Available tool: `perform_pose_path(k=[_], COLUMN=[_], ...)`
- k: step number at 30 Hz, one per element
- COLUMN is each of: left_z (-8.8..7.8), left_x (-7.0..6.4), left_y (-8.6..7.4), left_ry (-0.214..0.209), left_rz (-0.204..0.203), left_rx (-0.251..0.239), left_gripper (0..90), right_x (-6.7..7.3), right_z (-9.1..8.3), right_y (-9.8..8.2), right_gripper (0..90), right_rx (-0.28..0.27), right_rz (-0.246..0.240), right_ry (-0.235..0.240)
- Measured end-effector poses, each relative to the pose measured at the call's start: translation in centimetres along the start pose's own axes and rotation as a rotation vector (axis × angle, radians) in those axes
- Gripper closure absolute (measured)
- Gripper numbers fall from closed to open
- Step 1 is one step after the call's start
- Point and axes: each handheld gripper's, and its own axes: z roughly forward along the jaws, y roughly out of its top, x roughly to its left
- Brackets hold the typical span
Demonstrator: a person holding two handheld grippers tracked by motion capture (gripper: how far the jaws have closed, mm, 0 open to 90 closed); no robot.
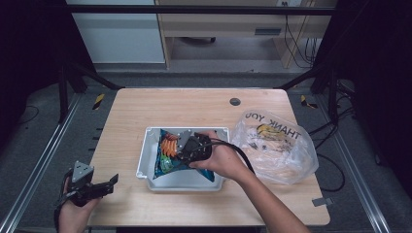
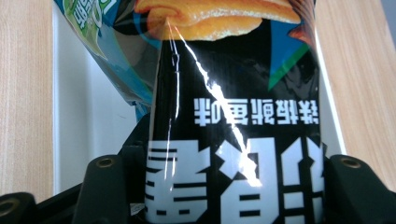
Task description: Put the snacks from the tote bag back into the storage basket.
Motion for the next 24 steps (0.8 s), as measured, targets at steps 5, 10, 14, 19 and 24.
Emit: perform_pose_path(k=[5, 10, 14, 19, 24], left_z=[0.0, 0.0, 0.0, 0.0, 0.0], left_x=[0.0, 0.0, 0.0, 0.0, 0.0], left_y=[0.0, 0.0, 0.0, 0.0, 0.0], left_ry=[-0.001, -0.003, -0.003, -0.002, -0.003], left_rz=[0.001, 0.000, 0.000, -0.001, -0.001], left_rx=[0.003, 0.005, 0.005, 0.005, 0.006], left_gripper=[7.8, 8.2, 8.2, 8.3, 8.3], right_x=[0.0, -0.2, -0.2, -0.3, -0.3], right_z=[0.7, 0.9, 1.1, 1.7, 2.1], right_y=[-0.1, -0.3, -0.4, -0.6, -0.7], right_gripper=[40.8, 40.8, 40.8, 40.7, 40.7], right_rx=[0.016, 0.022, 0.024, 0.039, 0.043], right_rz=[0.002, 0.006, 0.005, 0.010, 0.012], right_ry=[0.014, 0.018, 0.022, 0.030, 0.033])
